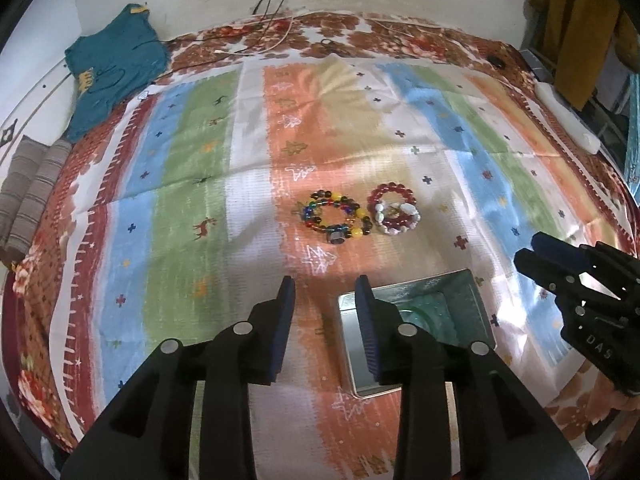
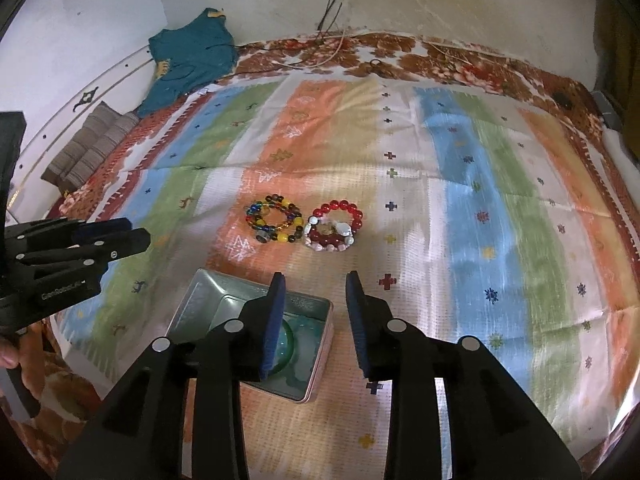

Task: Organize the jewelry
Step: 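Move both grippers back toward the remaining bracelets on the cloth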

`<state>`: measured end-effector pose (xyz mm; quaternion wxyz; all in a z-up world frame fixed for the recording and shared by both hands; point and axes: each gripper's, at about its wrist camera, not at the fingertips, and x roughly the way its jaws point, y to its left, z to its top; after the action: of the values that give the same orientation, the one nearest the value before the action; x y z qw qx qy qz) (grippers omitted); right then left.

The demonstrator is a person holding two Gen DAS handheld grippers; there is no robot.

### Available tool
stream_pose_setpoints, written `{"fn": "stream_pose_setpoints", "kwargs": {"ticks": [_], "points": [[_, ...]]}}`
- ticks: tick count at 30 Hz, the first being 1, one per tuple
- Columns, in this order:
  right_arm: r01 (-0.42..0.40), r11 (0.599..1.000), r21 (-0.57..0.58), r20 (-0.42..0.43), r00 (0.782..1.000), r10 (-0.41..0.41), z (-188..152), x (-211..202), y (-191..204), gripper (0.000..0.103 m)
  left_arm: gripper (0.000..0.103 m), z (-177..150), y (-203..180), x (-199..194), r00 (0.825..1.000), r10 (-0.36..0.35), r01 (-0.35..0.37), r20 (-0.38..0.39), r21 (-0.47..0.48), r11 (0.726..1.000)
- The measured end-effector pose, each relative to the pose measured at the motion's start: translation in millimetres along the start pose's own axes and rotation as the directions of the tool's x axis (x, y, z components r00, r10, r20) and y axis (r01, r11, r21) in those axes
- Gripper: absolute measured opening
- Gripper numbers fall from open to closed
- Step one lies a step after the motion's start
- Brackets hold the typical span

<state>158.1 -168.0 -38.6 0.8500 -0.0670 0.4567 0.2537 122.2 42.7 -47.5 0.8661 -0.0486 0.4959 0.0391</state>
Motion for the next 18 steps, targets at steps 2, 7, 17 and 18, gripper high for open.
{"fn": "stream_pose_setpoints", "kwargs": {"ticks": [2, 7, 17, 18], "points": [[0.003, 1.000, 0.008, -0.008, 1.000, -0.003, 1.8, 3.0, -1.9, 0.036, 0.035, 0.2, 0.9, 1.9, 1.000, 0.005, -0.005, -0.004, 0.000, 1.000], [0.011, 1.000, 0.008, -0.027, 1.000, -0.011, 5.1, 11.9, -3.4, 0.045, 0.041, 2.8, 2.6, 10.9, 1.000, 0.021, -0.021, -0.022, -0.002, 1.000], [0.019, 1.000, -0.006, -0.058, 0.998, -0.019, 9.1, 26.3, -3.0, 0.049, 0.046, 16.5, 5.6, 28.5, 0.998, 0.049, -0.050, -0.044, -0.013, 0.999], [0.022, 1.000, -0.007, -0.062, 0.998, -0.023, 9.9, 28.2, -3.2, 0.050, 0.046, 17.9, 5.8, 29.8, 0.998, 0.051, -0.052, -0.046, -0.015, 0.999]]}}
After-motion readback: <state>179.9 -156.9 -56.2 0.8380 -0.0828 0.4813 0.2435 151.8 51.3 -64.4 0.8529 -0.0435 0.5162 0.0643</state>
